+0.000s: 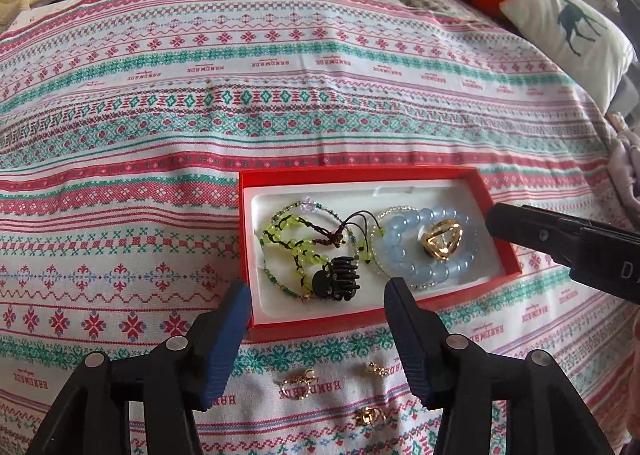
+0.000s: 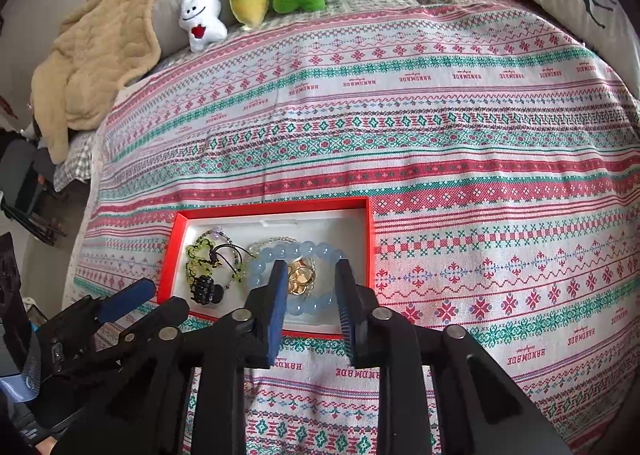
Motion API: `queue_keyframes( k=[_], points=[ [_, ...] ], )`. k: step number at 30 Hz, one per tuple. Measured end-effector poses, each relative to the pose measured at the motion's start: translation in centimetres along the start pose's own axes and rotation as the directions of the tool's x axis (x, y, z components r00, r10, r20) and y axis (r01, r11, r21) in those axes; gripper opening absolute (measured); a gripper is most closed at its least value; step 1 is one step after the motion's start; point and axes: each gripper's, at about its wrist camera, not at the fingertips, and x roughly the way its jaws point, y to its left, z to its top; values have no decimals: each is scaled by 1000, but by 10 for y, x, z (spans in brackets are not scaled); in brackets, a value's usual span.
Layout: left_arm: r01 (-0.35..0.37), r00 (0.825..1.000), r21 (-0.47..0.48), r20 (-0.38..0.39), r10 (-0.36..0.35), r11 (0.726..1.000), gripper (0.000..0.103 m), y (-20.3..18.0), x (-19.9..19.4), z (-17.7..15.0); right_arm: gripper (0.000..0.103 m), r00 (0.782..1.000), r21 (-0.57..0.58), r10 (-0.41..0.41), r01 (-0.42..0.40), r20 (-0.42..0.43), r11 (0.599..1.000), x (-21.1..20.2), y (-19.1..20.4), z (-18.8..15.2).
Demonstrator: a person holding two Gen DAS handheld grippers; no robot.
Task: Organize jewelry
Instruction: 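Withdraw both tools from the box toward the small earrings on the cover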
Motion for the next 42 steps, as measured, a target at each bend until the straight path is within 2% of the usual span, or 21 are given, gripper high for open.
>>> queue_keyframes(
  k=[10,20,26,37,42],
  points=[
    [-34,999,33,-14,34,999,76,-1,-12,-22,44,1000,-35,-2,2,4,999,-21,4,-23],
    [-49,996,90,-63,55,995,88,-1,-14,-52,60,1000,-93,-13,12,-11,996,-29,15,-51],
    [-73,992,128,-98,85,989,88,5,-10,-74,66,999,-122,-30,25,-39,992,-22,20,-68],
    [-107,987,145,-104,122,984,88,22,-4,-97,67,992,-207,-82,62,-92,976,5,33,-105],
    [-124,985,145,-102,140,982,89,31,3,-105,67,992,-248,-93,69,-87,966,19,40,-123]
  ],
)
